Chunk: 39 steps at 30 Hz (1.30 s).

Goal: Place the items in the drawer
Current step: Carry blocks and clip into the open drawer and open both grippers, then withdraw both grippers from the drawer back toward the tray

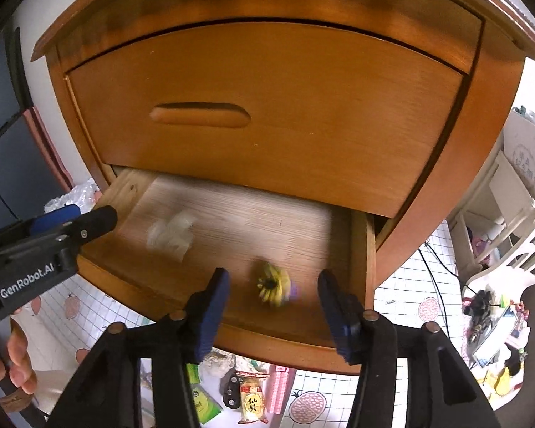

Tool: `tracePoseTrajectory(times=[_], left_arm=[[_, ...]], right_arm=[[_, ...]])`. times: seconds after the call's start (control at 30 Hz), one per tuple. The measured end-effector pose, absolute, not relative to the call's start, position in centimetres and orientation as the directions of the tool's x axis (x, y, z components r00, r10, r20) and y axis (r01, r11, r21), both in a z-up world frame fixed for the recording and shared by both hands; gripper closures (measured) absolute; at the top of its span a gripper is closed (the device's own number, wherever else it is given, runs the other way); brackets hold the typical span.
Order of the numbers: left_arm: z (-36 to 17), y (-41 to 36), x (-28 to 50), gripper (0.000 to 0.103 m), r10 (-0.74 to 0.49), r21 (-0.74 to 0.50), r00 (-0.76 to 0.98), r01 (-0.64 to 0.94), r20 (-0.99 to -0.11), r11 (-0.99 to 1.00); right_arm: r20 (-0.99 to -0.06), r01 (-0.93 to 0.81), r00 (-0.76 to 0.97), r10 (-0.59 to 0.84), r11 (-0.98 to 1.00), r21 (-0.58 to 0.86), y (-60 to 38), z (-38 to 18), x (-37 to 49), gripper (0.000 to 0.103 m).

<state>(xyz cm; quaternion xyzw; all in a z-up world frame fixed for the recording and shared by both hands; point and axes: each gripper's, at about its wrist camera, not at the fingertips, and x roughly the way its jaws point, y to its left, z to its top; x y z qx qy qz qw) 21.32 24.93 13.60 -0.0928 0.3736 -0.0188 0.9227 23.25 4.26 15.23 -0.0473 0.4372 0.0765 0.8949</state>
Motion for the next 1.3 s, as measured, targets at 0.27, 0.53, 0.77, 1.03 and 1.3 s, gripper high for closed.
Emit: tracePoseTrajectory(times=[0.27,0.53,0.77,1.03,1.3], left_arm=[[13.0,25.4,21.6,0.036,-0.091,-0.184,0.705,-0.057,-0.704,0.981],[12.5,25.5,21.5,0.012,-0.075,-0.178,0.715,-0.07,-0.695,0.982],[12.5,25.7,21.3,0.0,-0.048,-0.167,0.73,-0.091,-0.682,0.982],[12.5,25.9,20.8,0.0,-0.06,-0.185,0.755,-0.083,-0.653,0.979],[13.1,26.3,18.8,0.0,-0.12,-0.239,0.809,-0.027,-0.576,0.971]], right_arm=[[-0.795,-0.179,0.599,0.098,0.984,-0.014,4.4,14.9,23.3,0.034],[-0.794,-0.166,0.595,0.125,0.986,0.031,3.9,14.4,23.4,0.008],[-0.792,-0.153,0.596,0.132,0.987,0.049,3.5,14.1,23.6,0.0],[-0.794,-0.127,0.595,0.125,0.99,0.061,2.9,13.6,23.5,0.0],[-0.746,-0.135,0.652,0.133,0.989,0.058,2.4,14.4,21.7,0.0]])
